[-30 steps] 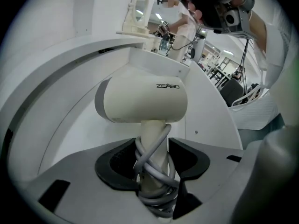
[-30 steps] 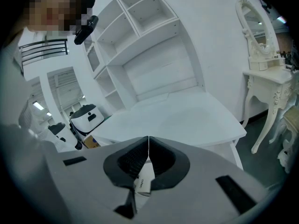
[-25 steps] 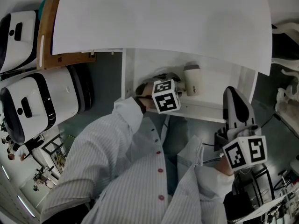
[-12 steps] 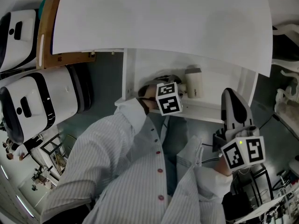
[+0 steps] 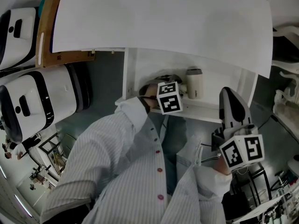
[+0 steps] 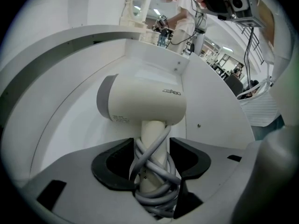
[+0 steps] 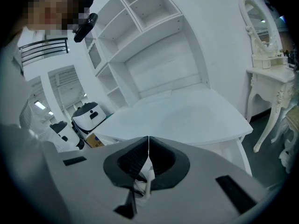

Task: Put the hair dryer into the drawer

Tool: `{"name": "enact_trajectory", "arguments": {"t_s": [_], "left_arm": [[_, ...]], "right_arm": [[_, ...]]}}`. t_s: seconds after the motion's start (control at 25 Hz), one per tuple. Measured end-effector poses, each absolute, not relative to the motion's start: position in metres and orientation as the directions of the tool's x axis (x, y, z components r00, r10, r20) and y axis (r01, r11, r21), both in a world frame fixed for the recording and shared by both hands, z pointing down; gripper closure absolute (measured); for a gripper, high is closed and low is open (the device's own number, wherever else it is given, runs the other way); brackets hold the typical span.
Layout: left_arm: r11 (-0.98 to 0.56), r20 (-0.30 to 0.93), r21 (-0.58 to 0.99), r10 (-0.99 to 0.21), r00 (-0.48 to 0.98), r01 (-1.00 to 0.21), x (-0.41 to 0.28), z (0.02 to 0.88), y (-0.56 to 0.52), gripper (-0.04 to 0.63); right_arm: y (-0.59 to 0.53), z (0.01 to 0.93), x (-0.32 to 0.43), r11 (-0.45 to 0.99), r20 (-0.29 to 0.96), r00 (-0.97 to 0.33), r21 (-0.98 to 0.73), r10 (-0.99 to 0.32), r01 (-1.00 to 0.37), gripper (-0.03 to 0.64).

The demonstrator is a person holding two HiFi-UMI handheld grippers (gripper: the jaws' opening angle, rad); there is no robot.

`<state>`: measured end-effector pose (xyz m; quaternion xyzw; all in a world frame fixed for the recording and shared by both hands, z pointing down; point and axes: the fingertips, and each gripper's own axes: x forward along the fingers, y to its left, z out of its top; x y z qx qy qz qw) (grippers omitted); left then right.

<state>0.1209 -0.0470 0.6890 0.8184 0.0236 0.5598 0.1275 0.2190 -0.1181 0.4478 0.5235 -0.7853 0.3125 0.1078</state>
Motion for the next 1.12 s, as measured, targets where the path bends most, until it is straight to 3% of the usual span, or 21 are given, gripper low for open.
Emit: {"name": "enact_trajectory", "arguments": {"t_s": [0.68,1.12], "left_arm": [[-0.946,0.873,0.276,0.173,0.456,-0.169,0.117,0.636,-0.069,0.333],[-0.876,0.723,0.336,0.005,0.691,-0.346,0.129,0.526,-0.114,0.348]], "right_arm": [[-0.147,0.431,0.19,0.334,0.499,-0.482,-0.36,-0.72,-0.871,0.604],[-0.157,0.379,0.165,0.432,0.453,-0.541,-0.327,-0.709,-0.84,0.604]]}}
